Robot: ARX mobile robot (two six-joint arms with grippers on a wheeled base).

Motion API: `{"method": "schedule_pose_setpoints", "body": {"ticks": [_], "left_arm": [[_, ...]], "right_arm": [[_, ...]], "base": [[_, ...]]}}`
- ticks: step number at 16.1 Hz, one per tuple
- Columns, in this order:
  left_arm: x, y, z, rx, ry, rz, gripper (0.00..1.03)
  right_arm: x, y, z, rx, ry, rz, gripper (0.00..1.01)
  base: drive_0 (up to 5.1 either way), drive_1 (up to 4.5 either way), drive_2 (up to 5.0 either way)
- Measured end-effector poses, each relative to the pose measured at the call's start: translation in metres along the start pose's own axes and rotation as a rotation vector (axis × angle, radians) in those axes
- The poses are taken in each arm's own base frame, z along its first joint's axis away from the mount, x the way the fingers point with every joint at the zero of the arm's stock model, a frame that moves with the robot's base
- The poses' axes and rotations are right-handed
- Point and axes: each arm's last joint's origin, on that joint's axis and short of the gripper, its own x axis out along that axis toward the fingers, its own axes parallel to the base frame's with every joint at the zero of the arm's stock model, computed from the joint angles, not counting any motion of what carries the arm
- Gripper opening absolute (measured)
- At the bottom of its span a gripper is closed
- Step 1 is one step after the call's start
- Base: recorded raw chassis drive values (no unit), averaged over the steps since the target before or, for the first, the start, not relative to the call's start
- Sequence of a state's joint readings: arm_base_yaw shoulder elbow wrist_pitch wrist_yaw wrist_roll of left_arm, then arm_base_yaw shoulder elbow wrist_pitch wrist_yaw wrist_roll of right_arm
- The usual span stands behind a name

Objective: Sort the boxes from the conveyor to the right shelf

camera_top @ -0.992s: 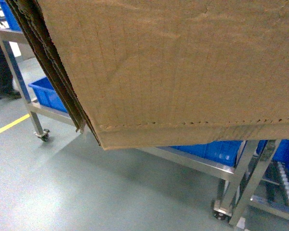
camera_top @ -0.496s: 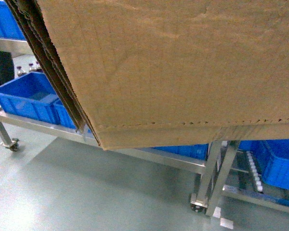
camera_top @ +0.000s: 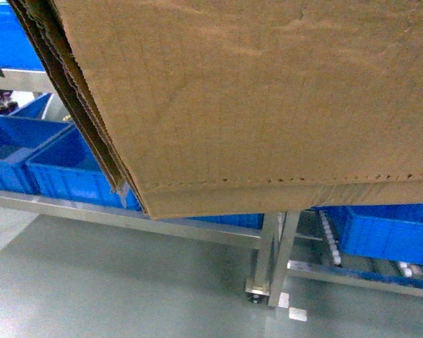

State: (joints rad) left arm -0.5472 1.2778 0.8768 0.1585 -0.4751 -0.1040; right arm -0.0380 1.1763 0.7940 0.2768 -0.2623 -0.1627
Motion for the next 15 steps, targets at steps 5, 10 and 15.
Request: {"method": "schedule_pose_setpoints", "body": {"ticks": [5,10,15], "left_arm": [[0.0,0.0,0.0,0.0,0.0,-0.001,0.02],[0.0004,0.0008,-0.0003,0.001,0.003,0.003,0.02],[-0.0002,0.0006,0.0004,-0.001,-0.002,0.002,0.02]], "right_arm": [[-0.0001,-0.0001,0.0001,0.0,0.0,0.0,0.02],[0.0004,0.0016,0.0,0.0,0.001,0.007,0.02],[-0.0003,0.0013,0.001,-0.002,-0.005,0.004,0.02]], "base": [[-1.0,-1.01,-1.0],[0.0,-1.54,-0.1],[3.3,-4.8,1.2]]}}
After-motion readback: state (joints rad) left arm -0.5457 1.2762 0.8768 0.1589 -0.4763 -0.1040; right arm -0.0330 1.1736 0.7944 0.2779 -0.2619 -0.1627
